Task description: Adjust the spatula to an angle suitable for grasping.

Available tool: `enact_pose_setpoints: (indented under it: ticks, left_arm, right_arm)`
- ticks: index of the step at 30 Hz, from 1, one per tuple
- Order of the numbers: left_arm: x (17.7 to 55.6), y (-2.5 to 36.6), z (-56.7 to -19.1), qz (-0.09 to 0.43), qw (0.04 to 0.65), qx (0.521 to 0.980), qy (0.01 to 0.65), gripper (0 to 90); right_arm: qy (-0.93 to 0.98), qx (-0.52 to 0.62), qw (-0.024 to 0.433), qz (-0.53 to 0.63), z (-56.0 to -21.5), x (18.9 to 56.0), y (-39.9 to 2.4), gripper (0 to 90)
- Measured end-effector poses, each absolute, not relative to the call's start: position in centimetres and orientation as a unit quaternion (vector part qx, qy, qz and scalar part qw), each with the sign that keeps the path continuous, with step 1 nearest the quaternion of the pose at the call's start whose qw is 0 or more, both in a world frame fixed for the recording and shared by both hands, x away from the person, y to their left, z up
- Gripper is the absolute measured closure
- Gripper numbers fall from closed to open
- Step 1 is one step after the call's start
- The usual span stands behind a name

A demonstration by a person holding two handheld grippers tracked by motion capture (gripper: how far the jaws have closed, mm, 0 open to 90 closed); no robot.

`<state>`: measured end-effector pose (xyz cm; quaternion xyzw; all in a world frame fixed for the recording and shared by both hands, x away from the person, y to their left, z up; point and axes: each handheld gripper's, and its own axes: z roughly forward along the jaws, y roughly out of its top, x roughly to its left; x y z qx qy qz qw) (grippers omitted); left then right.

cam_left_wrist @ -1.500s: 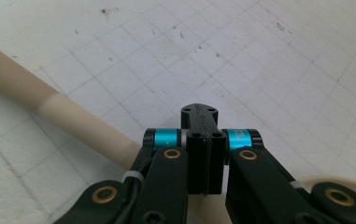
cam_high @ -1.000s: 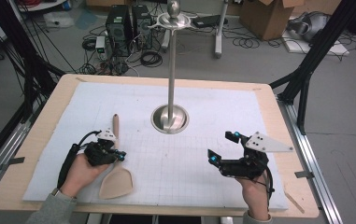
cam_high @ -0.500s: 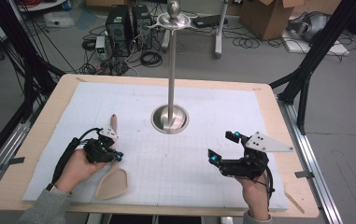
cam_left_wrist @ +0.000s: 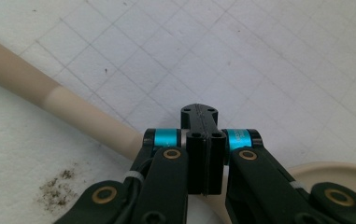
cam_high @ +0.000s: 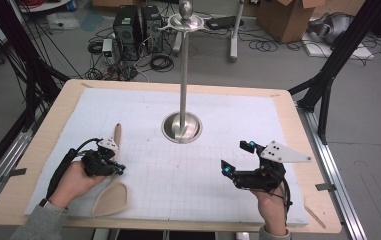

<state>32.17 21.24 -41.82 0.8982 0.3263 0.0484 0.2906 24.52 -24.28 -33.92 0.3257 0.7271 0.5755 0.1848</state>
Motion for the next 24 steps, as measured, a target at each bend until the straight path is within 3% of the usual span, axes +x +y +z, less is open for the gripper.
enact_pose_setpoints:
  ticks: [8, 16, 24]
  left_arm:
    - [32.0, 22.3, -41.4, 0.071, 0.362, 0.873, 0.318, 89.9]
    - [33.2, 25.2, -40.4, 0.12, 0.408, 0.828, 0.365, 89.9]
    - [35.1, 27.0, -41.2, 0.129, 0.418, 0.794, 0.421, 89.9]
  right_arm:
    - [0.728, 0.327, 0.185, 0.573, -34.0, 24.6, -24.2, 10.7]
    - [0.732, 0.325, 0.182, 0.571, -34.1, 24.6, -24.1, 10.7]
    - [0.734, 0.322, 0.176, 0.571, -34.1, 24.7, -23.8, 10.7]
